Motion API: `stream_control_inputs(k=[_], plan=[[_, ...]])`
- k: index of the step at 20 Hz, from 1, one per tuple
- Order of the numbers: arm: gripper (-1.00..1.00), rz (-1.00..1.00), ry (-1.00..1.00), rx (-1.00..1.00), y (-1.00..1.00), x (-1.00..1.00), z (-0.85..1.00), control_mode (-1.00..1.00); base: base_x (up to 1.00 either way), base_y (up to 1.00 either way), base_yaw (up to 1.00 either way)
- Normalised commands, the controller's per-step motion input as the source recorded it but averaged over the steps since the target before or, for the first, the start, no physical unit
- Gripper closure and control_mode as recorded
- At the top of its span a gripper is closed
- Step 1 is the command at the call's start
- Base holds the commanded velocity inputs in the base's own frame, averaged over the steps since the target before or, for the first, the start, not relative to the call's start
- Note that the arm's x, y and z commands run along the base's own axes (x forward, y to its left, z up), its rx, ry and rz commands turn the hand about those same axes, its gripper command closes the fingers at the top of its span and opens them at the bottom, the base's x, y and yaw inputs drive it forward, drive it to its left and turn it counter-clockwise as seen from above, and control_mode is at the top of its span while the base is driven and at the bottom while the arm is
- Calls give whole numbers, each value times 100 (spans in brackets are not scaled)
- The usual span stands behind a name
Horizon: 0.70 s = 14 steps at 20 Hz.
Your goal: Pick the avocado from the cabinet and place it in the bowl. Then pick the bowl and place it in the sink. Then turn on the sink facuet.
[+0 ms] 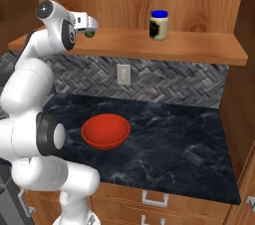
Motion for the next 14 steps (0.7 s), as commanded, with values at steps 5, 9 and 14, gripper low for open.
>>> stream_control_inputs(k=[5, 9, 14], plan=[[-100, 0, 0, 0, 0, 45, -3, -100, 0, 0, 0], [-100, 0, 0, 0, 0, 40, -6, -100, 0, 0, 0], [-100, 0, 0, 0, 0, 22, -8, -100, 0, 0, 0]])
